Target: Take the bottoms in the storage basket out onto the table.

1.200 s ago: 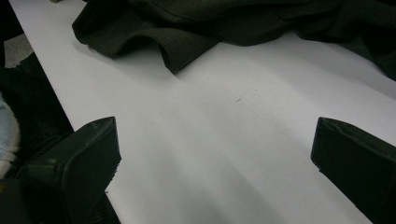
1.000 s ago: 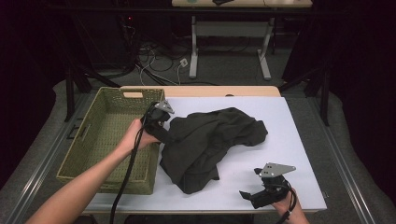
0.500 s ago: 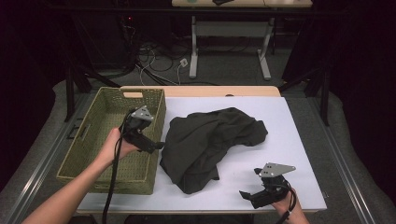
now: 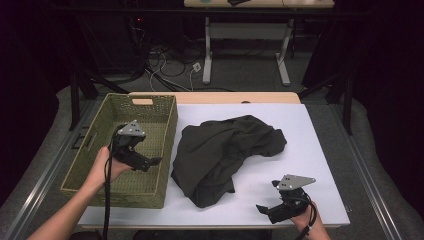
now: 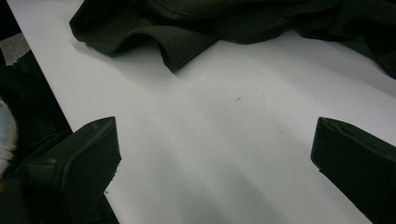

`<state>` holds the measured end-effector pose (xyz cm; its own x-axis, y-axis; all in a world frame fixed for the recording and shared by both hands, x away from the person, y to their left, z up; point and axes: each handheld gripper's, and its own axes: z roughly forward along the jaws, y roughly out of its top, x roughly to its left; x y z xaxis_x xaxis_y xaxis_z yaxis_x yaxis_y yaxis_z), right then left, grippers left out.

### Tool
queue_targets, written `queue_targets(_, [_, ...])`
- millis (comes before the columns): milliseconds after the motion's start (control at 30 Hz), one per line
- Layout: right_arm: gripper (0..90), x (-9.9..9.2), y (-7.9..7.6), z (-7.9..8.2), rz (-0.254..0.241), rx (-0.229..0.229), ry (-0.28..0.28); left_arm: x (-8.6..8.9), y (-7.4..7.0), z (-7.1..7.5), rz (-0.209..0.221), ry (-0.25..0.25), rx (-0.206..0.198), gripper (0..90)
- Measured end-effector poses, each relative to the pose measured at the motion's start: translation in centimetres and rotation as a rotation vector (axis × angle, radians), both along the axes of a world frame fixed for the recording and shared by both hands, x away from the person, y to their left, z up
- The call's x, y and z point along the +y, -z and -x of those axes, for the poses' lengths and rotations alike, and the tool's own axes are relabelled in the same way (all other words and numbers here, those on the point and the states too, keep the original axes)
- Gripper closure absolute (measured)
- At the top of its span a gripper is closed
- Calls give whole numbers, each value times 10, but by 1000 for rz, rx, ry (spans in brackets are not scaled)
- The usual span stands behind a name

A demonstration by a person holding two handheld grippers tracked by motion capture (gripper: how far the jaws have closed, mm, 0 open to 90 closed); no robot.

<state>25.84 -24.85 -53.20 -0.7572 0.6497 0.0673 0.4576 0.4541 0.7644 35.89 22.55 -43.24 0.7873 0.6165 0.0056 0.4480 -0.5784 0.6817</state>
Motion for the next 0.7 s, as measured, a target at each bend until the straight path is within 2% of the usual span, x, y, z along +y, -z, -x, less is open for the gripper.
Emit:
queue_targets(67, [11, 0, -1, 0, 12, 7, 1, 5, 1, 3, 8, -9, -4, 0])
queue_targets(133, [11, 0, 0, 0, -3, 2, 1, 10, 3, 7, 15, -19, -5, 0])
queue_targets(633, [11, 1, 1, -1, 4, 2, -5, 41, 16, 29, 59, -79, -12, 0])
queue_targets(700, [11, 1, 1, -1, 4, 1, -1, 44, 18, 32, 52, -82, -12, 0])
